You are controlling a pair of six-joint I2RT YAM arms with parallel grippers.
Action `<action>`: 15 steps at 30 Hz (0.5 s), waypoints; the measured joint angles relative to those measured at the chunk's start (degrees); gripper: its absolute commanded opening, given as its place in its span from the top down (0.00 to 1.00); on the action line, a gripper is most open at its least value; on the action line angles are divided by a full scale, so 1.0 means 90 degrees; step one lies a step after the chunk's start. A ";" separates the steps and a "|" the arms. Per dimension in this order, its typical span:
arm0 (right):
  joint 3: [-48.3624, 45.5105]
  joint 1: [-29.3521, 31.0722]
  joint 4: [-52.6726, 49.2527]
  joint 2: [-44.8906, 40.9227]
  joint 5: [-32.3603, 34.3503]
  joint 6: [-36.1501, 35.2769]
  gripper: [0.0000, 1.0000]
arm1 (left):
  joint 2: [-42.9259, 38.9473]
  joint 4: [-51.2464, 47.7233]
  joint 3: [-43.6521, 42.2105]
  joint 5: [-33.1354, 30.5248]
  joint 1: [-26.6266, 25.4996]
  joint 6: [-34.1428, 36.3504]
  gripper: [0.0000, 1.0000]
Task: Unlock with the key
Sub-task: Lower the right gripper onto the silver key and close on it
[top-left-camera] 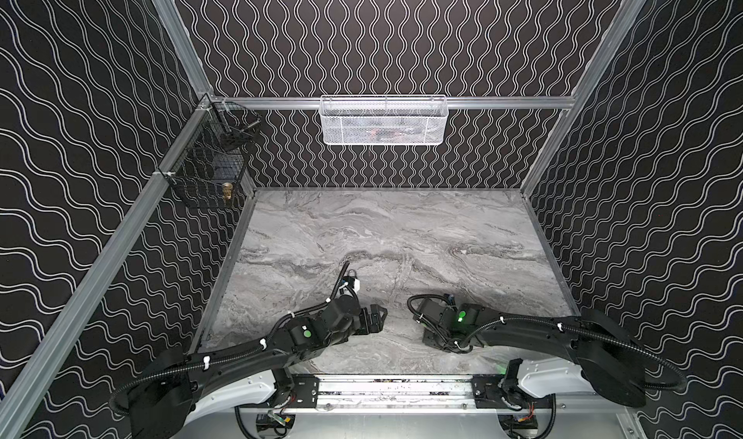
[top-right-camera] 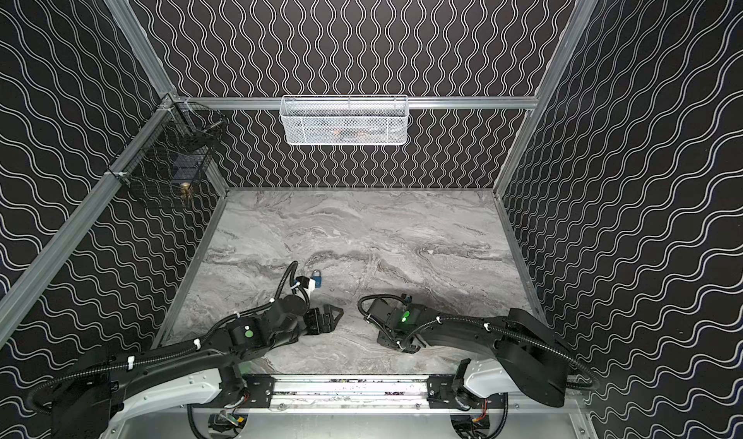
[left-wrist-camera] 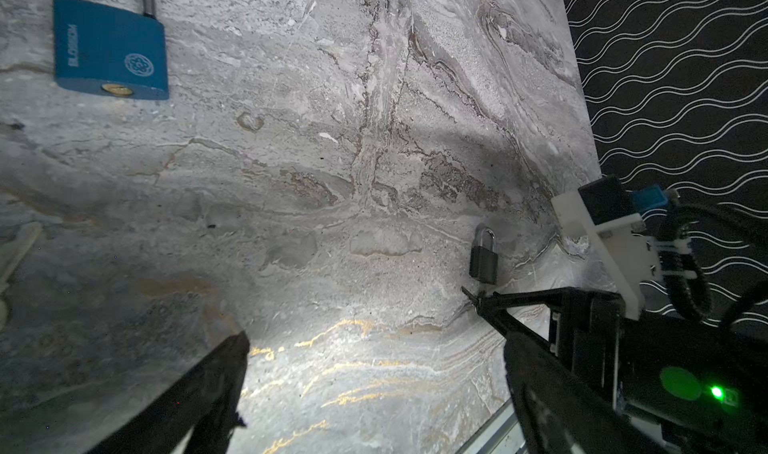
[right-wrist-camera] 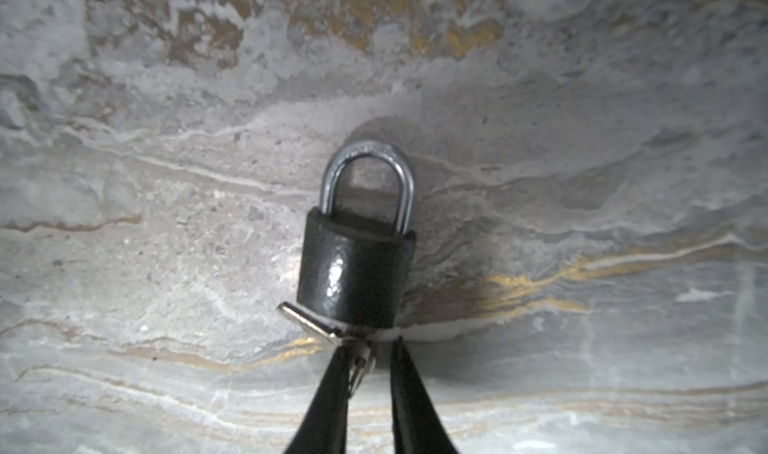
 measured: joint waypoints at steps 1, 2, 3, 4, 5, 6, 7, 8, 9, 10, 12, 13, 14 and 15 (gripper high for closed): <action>-0.0002 0.0000 0.0002 0.0000 0.0000 0.0002 0.84 | 0.0012 0.0002 0.0005 0.0002 0.0000 0.0000 0.01; -0.0005 0.0000 0.0010 -0.0002 0.0002 0.0002 0.85 | 0.0024 0.0002 0.0012 0.0002 0.0000 0.0000 0.01; -0.0010 0.0000 0.0010 -0.0012 0.0000 0.0002 0.86 | 0.0029 0.0000 0.0019 0.0002 0.0000 0.0000 0.01; -0.0012 0.0000 0.0010 -0.0027 0.0000 0.0000 0.87 | 0.0032 0.0000 0.0029 0.0002 0.0000 0.0000 0.01; -0.0017 0.0000 0.0010 -0.0044 0.0000 -0.0002 0.90 | 0.0036 0.0000 0.0039 0.0002 0.0000 0.0000 0.01; -0.0017 0.0000 0.0010 -0.0053 0.0000 -0.0002 0.92 | 0.0036 0.0007 0.0039 0.0002 0.0000 -0.0002 0.01; -0.0019 0.0000 0.0015 -0.0058 0.0000 -0.0002 0.92 | 0.0036 0.0005 0.0039 0.0002 0.0000 -0.0002 0.01; -0.0024 0.0000 0.0027 -0.0068 -0.0002 -0.0002 0.93 | 0.0034 0.0005 0.0039 0.0002 0.0000 -0.0005 0.01; -0.0032 0.0000 0.0051 -0.0080 -0.0002 -0.0015 0.94 | 0.0029 0.0005 0.0039 0.0002 0.0000 -0.0005 0.01; -0.0039 0.0000 0.0070 -0.0095 -0.0015 -0.0022 0.95 | 0.0022 0.0005 0.0039 0.0002 0.0000 -0.0010 0.01; -0.0049 0.0000 0.0134 -0.0126 -0.0049 -0.0041 0.97 | 0.0010 0.0007 0.0034 0.0002 0.0000 -0.0029 0.01; -0.0051 0.0000 0.0172 -0.0148 -0.0063 -0.0068 0.98 | 0.0005 0.0017 0.0029 0.0002 0.0000 -0.0036 0.01; -0.0056 0.0000 0.0214 -0.0170 -0.0075 -0.0068 1.00 | 0.0000 0.0017 0.0027 0.0005 0.0000 -0.0058 0.01; -0.0056 0.0000 0.0248 -0.0194 -0.0075 -0.0075 1.00 | -0.0015 0.0022 0.0024 0.0005 0.0000 -0.0090 0.01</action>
